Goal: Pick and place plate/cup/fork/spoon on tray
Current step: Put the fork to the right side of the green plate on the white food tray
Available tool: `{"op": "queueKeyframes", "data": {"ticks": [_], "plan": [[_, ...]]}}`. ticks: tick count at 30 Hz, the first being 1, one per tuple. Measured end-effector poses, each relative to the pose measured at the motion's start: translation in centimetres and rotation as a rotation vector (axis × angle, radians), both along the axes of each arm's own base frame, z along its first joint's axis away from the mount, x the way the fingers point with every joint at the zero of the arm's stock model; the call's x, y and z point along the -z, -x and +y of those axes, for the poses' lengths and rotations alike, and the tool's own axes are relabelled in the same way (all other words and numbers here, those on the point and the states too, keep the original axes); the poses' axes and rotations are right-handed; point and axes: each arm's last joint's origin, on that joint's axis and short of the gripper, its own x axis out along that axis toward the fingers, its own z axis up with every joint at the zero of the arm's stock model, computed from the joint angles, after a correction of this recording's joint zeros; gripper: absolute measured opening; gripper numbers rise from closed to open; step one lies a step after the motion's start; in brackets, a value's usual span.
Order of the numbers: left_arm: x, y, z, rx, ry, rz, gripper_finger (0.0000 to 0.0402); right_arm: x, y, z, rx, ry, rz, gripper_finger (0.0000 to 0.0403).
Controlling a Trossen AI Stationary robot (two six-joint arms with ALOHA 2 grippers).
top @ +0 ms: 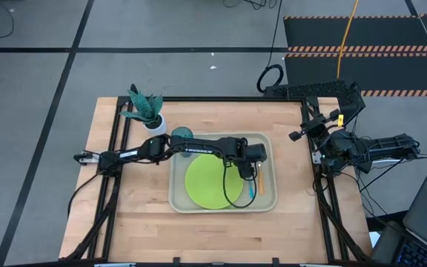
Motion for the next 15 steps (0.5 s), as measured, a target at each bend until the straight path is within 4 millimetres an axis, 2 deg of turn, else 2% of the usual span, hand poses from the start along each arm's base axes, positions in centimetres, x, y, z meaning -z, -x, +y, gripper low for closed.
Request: {"op": "queueKeyframes", "data": {"ticks": [8,15], "plan": [[0.0,0.1,1.7,-0.036,-0.011,0.001,0.0147,0.0,0.0,0.0,0.000,0.000,0.000,0.0057],[0.0,0.1,1.8,-0.025,-0.022,0.005,0.0147,0.0,0.0,0.0,0.000,0.000,0.001,0.0057]]}}
